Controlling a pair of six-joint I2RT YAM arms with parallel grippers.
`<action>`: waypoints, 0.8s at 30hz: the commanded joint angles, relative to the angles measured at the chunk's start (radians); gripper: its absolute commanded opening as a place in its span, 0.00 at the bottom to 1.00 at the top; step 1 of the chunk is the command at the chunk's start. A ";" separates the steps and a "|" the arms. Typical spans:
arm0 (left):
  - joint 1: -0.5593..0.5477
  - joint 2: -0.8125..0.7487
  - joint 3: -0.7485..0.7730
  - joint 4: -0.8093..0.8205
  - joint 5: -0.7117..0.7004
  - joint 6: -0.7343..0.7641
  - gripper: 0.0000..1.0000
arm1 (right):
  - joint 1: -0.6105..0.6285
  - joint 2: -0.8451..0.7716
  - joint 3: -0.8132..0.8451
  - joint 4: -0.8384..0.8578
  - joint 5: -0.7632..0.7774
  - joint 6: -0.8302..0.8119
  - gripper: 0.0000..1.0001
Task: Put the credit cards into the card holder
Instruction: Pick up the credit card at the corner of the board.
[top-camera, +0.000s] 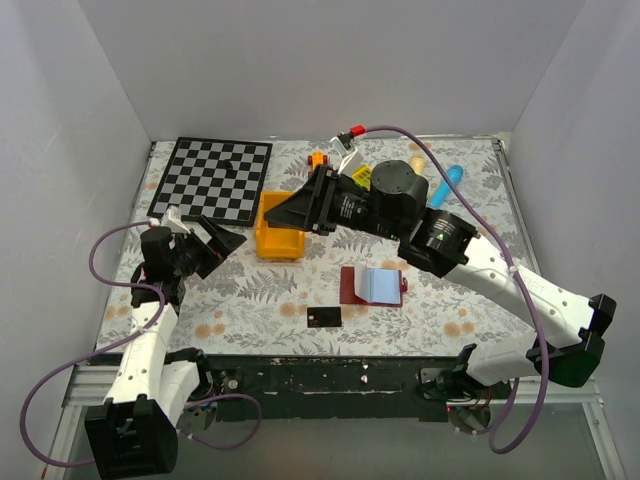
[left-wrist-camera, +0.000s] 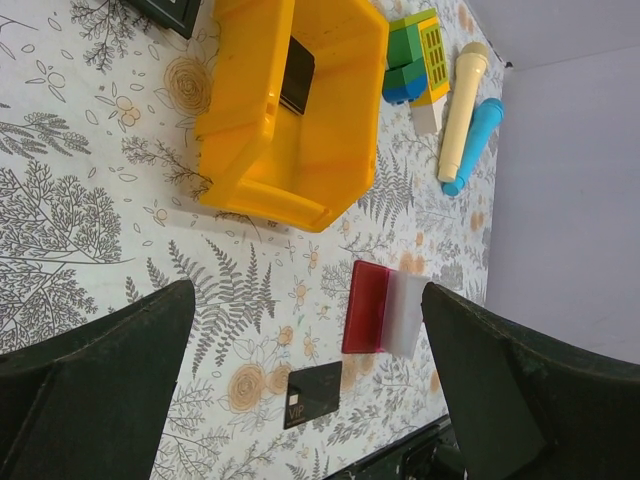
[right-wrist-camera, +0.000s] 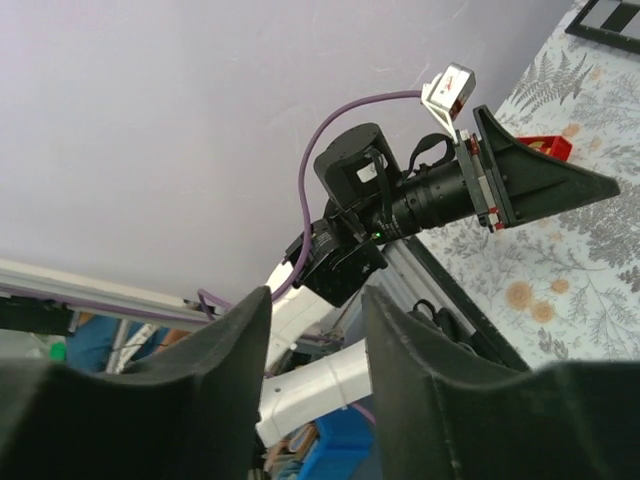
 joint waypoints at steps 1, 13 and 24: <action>-0.005 -0.008 0.036 -0.005 0.009 0.019 0.98 | 0.000 -0.056 -0.026 0.064 0.020 -0.004 0.33; -0.010 -0.027 0.042 -0.022 0.004 0.030 0.98 | 0.000 -0.050 -0.015 0.002 0.016 -0.059 0.86; -0.169 -0.021 0.058 -0.018 -0.086 0.018 0.98 | 0.000 -0.097 -0.098 -0.278 0.328 -0.601 0.87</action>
